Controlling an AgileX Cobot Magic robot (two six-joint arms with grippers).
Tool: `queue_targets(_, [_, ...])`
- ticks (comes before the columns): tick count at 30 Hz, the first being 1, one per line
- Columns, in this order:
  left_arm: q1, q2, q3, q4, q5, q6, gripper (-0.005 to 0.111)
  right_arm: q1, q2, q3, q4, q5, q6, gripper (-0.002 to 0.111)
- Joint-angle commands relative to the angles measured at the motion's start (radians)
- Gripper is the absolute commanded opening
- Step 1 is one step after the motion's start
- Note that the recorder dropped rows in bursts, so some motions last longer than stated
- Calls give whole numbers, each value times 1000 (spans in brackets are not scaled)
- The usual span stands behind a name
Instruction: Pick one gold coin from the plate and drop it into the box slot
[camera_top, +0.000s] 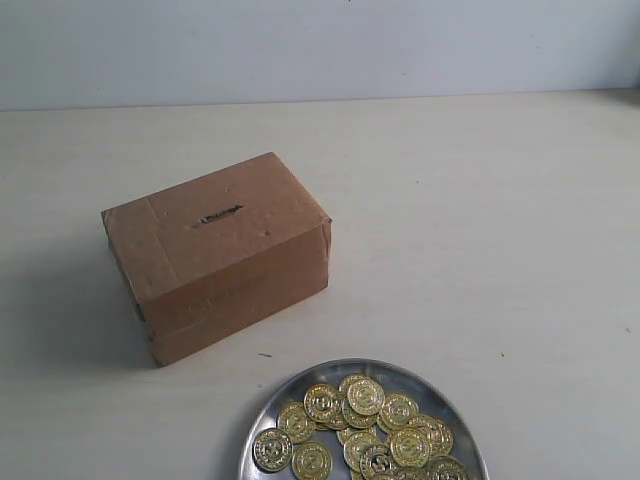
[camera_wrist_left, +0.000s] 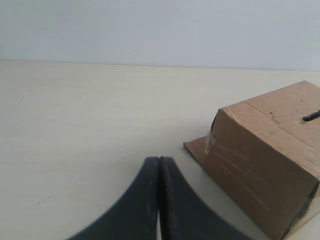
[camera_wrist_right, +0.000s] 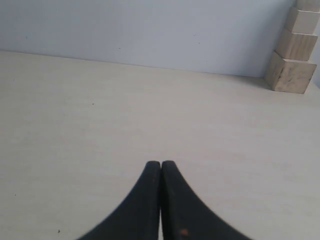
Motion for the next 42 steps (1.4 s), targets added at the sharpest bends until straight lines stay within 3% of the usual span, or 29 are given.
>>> queue_targets(1, [-1, -4, 3, 2, -7, 0, 0, -4, -4, 4, -1, -16, -1, 0])
queue_targets(8, [-1, -4, 3, 2, -7, 0, 0, -4, -4, 4, 0, -30, -9, 0])
queue_targets(14, [-1, -4, 3, 2, -7, 0, 0, -4, -4, 4, 107, -189, -9, 0])
queue_targets(23, [-1, -4, 3, 2, -7, 0, 0, -4, -4, 4, 104, -252, -7, 0])
queue_targets(31, [-1, -4, 3, 2, -7, 0, 0, -4, -4, 4, 410, -408, 286, 0])
queue_targets(36, [-1, -4, 3, 2, -7, 0, 0, -4, -4, 4, 418, -466, 289, 0])
queue_targets(42, [-1, -4, 3, 2, -7, 0, 0, -4, -4, 4, 418, -379, 307, 0])
